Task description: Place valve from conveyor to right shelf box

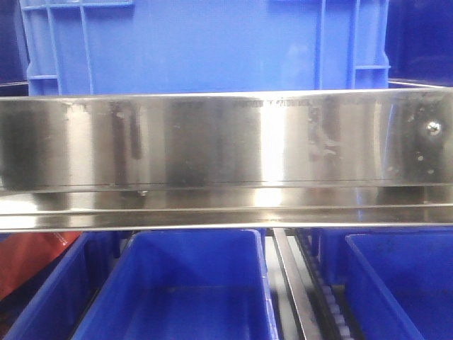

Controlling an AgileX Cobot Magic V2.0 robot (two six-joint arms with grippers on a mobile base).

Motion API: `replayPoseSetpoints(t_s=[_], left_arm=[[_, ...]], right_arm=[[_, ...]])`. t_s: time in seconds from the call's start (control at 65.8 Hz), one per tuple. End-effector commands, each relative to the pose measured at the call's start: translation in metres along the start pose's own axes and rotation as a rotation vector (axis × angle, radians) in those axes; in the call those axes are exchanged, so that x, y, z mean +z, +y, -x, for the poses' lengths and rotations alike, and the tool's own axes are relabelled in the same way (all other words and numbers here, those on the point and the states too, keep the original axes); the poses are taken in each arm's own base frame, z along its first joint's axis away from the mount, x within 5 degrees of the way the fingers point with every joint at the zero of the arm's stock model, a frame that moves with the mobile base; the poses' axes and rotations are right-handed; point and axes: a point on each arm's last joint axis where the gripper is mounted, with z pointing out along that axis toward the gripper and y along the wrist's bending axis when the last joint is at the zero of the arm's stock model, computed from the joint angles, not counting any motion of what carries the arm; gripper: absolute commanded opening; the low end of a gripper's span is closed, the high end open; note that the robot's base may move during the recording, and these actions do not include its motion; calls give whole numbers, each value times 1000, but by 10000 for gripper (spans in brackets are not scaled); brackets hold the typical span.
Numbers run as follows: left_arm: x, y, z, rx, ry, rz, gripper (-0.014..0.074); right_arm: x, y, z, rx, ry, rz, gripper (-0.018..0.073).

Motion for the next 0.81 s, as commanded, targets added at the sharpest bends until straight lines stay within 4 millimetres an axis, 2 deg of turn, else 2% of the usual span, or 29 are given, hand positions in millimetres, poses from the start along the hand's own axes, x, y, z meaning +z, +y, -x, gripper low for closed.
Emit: replayPoseSetpoints(t_s=[0.0,0.122,0.41,0.471,0.517,0.79], left_arm=[[-4,5,-4,-10,-19,79,-111],[-9,11,-22,-10,-9,188,-111],[-13,16,-84,-8,-57,334,-111],[-15,16,-81,1,-109,335,-111],[-14,16,-87,-11,-49,337,-111],[-14,16,-86,-10,-53,337,-111]], right_arm=[[-1,0,2,-5,-29,-4,-162],[-1,0,2,-5,-29,-4,-162],[-1,0,2,-5,-29,-4,-162],[-1,0,2,-5,-29,-4,-162],[-1,0,2,-5,-29,-4,-162],[-1,0,2,-5,-31,-4,-162]])
